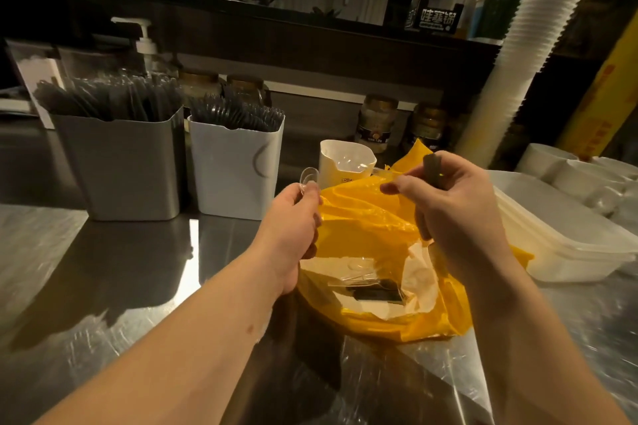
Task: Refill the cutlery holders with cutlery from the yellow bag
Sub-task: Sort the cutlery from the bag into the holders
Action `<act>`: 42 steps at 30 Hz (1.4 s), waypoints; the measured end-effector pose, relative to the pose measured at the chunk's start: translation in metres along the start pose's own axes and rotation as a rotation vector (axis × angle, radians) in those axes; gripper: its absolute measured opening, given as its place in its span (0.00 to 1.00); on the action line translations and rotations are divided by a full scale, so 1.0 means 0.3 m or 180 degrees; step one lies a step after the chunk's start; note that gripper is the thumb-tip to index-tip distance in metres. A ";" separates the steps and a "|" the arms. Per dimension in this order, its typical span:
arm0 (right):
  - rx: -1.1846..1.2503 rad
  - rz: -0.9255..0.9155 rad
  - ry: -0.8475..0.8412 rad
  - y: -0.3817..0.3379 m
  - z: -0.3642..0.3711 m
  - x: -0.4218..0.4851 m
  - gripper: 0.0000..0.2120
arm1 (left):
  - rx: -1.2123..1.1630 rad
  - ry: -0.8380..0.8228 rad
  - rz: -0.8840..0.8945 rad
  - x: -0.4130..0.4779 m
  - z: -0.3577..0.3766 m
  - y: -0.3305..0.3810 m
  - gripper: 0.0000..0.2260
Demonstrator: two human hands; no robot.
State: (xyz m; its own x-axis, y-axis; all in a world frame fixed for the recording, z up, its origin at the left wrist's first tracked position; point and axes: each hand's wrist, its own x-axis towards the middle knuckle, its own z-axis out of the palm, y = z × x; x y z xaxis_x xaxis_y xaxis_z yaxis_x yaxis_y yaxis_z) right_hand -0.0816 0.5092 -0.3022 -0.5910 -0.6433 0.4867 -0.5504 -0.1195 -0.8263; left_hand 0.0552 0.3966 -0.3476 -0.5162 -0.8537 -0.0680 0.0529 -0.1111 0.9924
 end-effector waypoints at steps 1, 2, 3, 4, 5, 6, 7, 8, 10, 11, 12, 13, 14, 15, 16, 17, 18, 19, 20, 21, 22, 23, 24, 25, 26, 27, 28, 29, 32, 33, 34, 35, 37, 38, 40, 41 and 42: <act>0.0025 0.0097 -0.0070 0.000 0.005 -0.001 0.04 | -0.0022 -0.0102 0.0019 -0.005 0.004 0.004 0.17; 0.0025 0.0150 -0.0123 -0.001 0.012 -0.003 0.05 | -0.0083 -0.0245 0.0013 -0.008 0.009 0.009 0.19; -0.0009 0.0136 -0.0145 0.001 0.019 -0.004 0.05 | -0.0194 -0.0432 -0.0027 -0.011 0.012 0.011 0.21; -0.0069 0.0082 -0.0145 0.001 0.025 -0.007 0.06 | -0.0375 -0.0640 -0.0086 -0.015 0.016 0.013 0.22; -0.0123 0.0023 -0.0133 0.001 0.030 -0.010 0.06 | -0.0607 -0.0822 -0.0125 -0.019 0.018 0.014 0.22; -0.0133 -0.0026 -0.0096 0.000 0.033 -0.013 0.06 | -0.0827 -0.0929 -0.0135 -0.022 0.019 0.017 0.20; -0.0079 -0.0073 -0.0023 -0.001 0.033 -0.015 0.07 | -0.0989 -0.0951 -0.0122 -0.023 0.017 0.018 0.18; 0.0023 -0.0110 0.0069 -0.004 0.030 -0.017 0.07 | -0.1099 -0.0926 -0.0114 -0.023 0.016 0.019 0.17; 0.0205 -0.0141 0.0182 -0.012 0.024 -0.019 0.07 | -0.1279 -0.0869 -0.0132 -0.022 0.010 0.021 0.17; 0.0240 -0.0139 0.0159 -0.015 0.023 -0.019 0.07 | -0.1372 -0.0885 -0.0160 -0.021 0.007 0.021 0.18; 0.0238 -0.0126 0.0083 -0.015 0.025 -0.020 0.07 | -0.1470 -0.0947 -0.0204 -0.021 0.006 0.021 0.20; 0.0190 -0.0114 -0.0013 -0.013 0.030 -0.022 0.06 | -0.1561 -0.1050 -0.0244 -0.024 0.004 0.022 0.23; 0.0073 -0.0118 -0.0080 -0.009 0.037 -0.023 0.06 | -0.1614 -0.1152 -0.0256 -0.025 0.005 0.024 0.26; -0.0110 -0.0142 -0.0111 -0.003 0.045 -0.024 0.06 | -0.1629 -0.1217 -0.0244 -0.026 0.006 0.025 0.29; -0.0324 -0.0160 -0.0123 0.004 0.053 -0.024 0.06 | -0.1606 -0.1230 -0.0231 -0.027 0.010 0.026 0.29; -0.0510 -0.0156 -0.0137 0.011 0.059 -0.024 0.06 | -0.1561 -0.1183 -0.0210 -0.029 0.013 0.026 0.28; -0.0637 -0.0135 -0.0158 0.015 0.064 -0.025 0.07 | -0.1493 -0.1093 -0.0171 -0.031 0.017 0.026 0.27; -0.0723 -0.0121 -0.0182 0.017 0.066 -0.025 0.07 | -0.1423 -0.1000 -0.0112 -0.031 0.021 0.025 0.26; -0.0794 -0.0118 -0.0217 0.016 0.067 -0.027 0.07 | -0.1361 -0.0918 -0.0042 -0.029 0.023 0.023 0.25; -0.0885 -0.0122 -0.0285 0.014 0.067 -0.029 0.08 | -0.1301 -0.0855 0.0027 -0.027 0.024 0.021 0.24; -0.1032 -0.0119 -0.0415 0.011 0.068 -0.031 0.08 | -0.1251 -0.0799 0.0097 -0.025 0.021 0.020 0.23; -0.1246 -0.0091 -0.0611 0.006 0.070 -0.036 0.08 | -0.1204 -0.0749 0.0163 -0.024 0.020 0.020 0.22; -0.1493 -0.0051 -0.0842 0.001 0.075 -0.041 0.09 | -0.1133 -0.0699 0.0224 -0.024 0.019 0.020 0.21; -0.1695 -0.0026 -0.1048 -0.004 0.080 -0.045 0.10 | -0.1036 -0.0650 0.0284 -0.024 0.019 0.020 0.20; -0.1791 -0.0028 -0.1171 -0.006 0.083 -0.048 0.10 | -0.0913 -0.0588 0.0341 -0.026 0.020 0.019 0.20; -0.1778 -0.0072 -0.1188 -0.006 0.084 -0.047 0.10 | -0.0777 -0.0505 0.0396 -0.027 0.023 0.017 0.20; -0.1707 -0.0148 -0.1135 -0.006 0.083 -0.046 0.10 | -0.0651 -0.0423 0.0445 -0.028 0.026 0.014 0.19; -0.1633 -0.0253 -0.1069 -0.006 0.080 -0.046 0.10 | -0.0549 -0.0354 0.0488 -0.028 0.029 0.012 0.19; -0.1311 -0.0552 -0.0868 -0.006 0.072 -0.043 0.09 | -0.0224 -0.0338 0.0661 -0.030 0.032 0.004 0.19; -0.1144 -0.0588 -0.0743 -0.008 0.068 -0.041 0.10 | -0.0084 -0.0414 0.0726 -0.032 0.033 0.001 0.18; -0.1012 -0.0572 -0.0637 -0.009 0.063 -0.038 0.12 | 0.0051 -0.0490 0.0774 -0.035 0.035 -0.003 0.18; -0.0962 -0.0544 -0.0573 -0.008 0.058 -0.033 0.16 | 0.0166 -0.0558 0.0778 -0.036 0.038 -0.007 0.18; -0.1030 -0.0537 -0.0590 0.000 0.048 -0.024 0.24 | 0.0329 -0.0682 0.0684 -0.039 0.046 -0.013 0.18; -0.1046 -0.0563 -0.0650 0.004 0.046 -0.021 0.25 | 0.0400 -0.0733 0.0651 -0.040 0.048 -0.014 0.19; -0.0979 -0.0625 -0.0760 0.014 0.041 -0.019 0.22 | 0.0475 -0.0834 0.0601 -0.043 0.055 -0.015 0.20; -0.0937 -0.0652 -0.0799 0.017 0.041 -0.018 0.19 | 0.0439 -0.0875 0.0560 -0.046 0.056 -0.013 0.20; -0.0910 -0.0658 -0.0832 0.021 0.039 -0.017 0.16 | 0.0393 -0.0911 0.0493 -0.048 0.057 -0.010 0.20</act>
State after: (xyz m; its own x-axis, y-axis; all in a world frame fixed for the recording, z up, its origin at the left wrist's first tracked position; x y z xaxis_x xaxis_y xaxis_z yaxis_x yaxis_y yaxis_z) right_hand -0.0752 0.5027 -0.3132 -0.3024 -0.8019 0.5153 -0.8043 -0.0755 -0.5895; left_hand 0.0479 0.4180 -0.3479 -0.7300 -0.6763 0.0986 0.0547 0.0860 0.9948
